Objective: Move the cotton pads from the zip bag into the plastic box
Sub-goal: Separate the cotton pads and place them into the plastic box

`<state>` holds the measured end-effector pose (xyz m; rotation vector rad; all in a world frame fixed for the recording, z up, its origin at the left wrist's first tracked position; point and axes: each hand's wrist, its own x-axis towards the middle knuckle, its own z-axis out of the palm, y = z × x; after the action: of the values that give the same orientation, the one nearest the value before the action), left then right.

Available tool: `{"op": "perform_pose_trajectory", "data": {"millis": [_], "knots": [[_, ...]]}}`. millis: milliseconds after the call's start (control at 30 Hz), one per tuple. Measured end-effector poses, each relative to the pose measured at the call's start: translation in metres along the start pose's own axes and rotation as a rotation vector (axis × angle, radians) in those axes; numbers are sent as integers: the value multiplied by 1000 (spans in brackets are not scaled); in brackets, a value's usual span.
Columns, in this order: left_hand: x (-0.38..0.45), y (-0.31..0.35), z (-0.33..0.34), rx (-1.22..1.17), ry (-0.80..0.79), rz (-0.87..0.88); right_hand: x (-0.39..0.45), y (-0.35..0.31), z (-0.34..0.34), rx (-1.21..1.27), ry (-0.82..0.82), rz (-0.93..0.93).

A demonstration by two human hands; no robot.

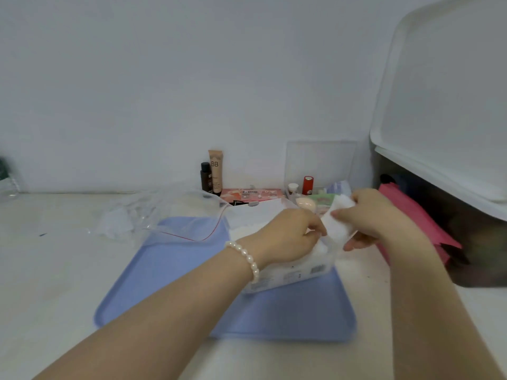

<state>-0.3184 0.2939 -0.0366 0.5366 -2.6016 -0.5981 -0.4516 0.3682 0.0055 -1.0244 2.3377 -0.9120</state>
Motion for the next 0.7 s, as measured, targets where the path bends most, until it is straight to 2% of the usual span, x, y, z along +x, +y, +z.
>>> {"op": "perform_pose_trajectory", "data": {"millis": [233,400,500,700], "knots": [[18,-5,20,270,-250,-34,12,12,1,29,-5,17],[25,-7,20,433,-303,6,17,13,8,47,-103,10],[27,-11,19,454,-332,-3,20,14,12,44,-126,9],[21,-18,16,468,-376,26,22,10,21,-118,-88,-17]]}}
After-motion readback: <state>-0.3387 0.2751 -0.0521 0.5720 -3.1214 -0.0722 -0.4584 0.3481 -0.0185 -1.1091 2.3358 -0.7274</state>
